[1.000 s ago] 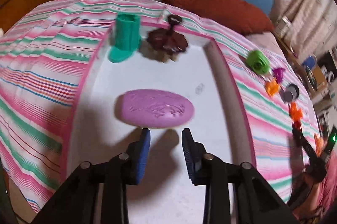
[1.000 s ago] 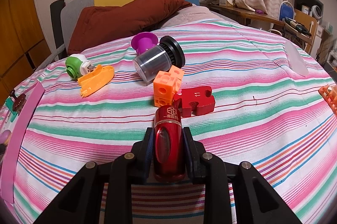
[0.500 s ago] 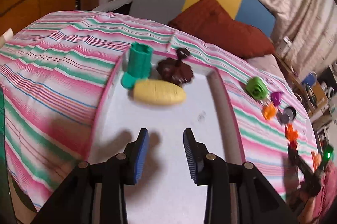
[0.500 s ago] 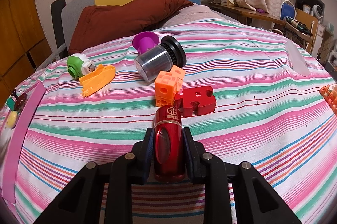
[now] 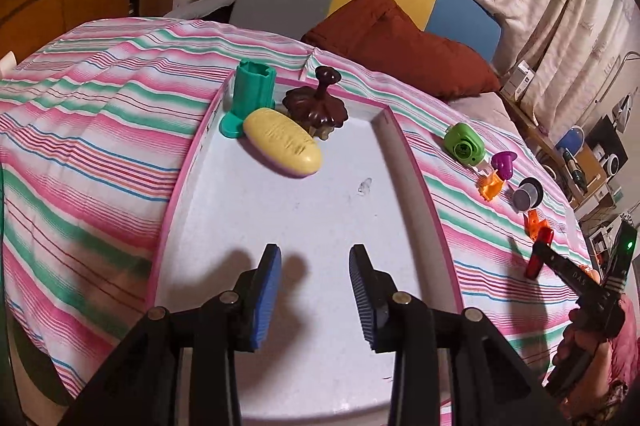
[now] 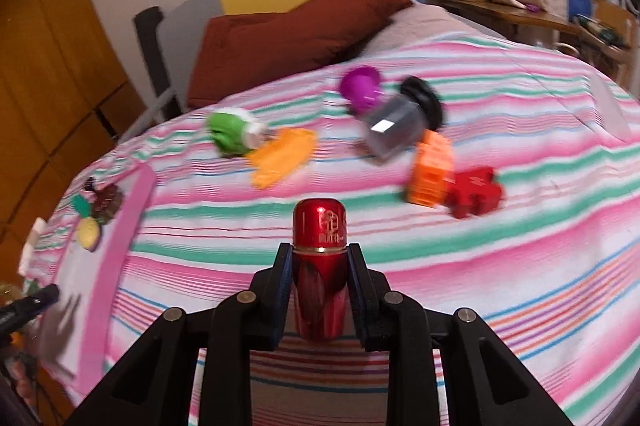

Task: Organize rigid objects
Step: 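Carry the red cylinder into the tray beside the oval and open the right tool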

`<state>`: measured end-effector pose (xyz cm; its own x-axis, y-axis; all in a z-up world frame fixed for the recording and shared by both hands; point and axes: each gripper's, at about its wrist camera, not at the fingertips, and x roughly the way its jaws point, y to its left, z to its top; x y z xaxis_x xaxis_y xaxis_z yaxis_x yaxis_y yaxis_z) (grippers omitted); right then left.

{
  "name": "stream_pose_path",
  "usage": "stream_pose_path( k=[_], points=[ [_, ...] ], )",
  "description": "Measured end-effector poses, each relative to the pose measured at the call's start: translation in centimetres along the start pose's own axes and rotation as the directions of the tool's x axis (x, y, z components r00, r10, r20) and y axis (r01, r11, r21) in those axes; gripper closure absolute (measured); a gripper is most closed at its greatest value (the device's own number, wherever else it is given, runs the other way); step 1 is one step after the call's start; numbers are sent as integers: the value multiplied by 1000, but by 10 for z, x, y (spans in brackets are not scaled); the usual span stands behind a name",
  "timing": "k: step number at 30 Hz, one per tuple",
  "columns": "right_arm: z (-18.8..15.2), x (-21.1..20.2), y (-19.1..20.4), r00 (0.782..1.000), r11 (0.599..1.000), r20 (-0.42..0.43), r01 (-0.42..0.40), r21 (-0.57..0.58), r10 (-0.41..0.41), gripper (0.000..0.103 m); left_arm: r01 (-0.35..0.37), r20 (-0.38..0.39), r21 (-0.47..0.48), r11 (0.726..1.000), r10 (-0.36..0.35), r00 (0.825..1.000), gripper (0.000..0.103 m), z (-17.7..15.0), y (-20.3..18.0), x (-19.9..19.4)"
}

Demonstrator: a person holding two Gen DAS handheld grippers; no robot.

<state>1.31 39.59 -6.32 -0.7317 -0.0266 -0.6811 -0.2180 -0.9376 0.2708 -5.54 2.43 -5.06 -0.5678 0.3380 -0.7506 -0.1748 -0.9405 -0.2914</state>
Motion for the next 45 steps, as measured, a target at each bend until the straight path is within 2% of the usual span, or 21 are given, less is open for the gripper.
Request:
stream_pose_path(
  k=[10, 17, 19, 23, 26, 36, 45],
  points=[
    [14, 7, 77, 990, 987, -26, -138, -76, 137, 77, -2, 10, 9, 1000, 2, 1000, 68, -4, 3, -4],
    [28, 17, 147, 962, 953, -60, -274, -128, 268, 77, -6, 21, -7, 1000, 6, 1000, 68, -4, 7, -6],
    [30, 24, 166, 955, 943, -84, -293, -156, 283, 77, -14, 19, -1, 1000, 14, 1000, 68, -4, 7, -7],
    [31, 39, 207, 949, 920, -127, -312, -237, 289, 77, -24, 16, -9, 1000, 25, 1000, 68, -4, 11, -8],
    [29, 48, 221, 945, 911, -157, -320, -260, 287, 77, -28, 17, -33, 999, 29, 999, 68, -4, 17, -8],
    [31, 99, 239, 955, 911, -225, -262, -318, 196, 77, -20, 16, -39, 999, 21, 1000, 68, -4, 17, -8],
    [40, 120, 245, 960, 915, -230, -230, -333, 157, 76, -13, 11, -26, 1000, 14, 1000, 68, -7, 13, -9]
  ],
)
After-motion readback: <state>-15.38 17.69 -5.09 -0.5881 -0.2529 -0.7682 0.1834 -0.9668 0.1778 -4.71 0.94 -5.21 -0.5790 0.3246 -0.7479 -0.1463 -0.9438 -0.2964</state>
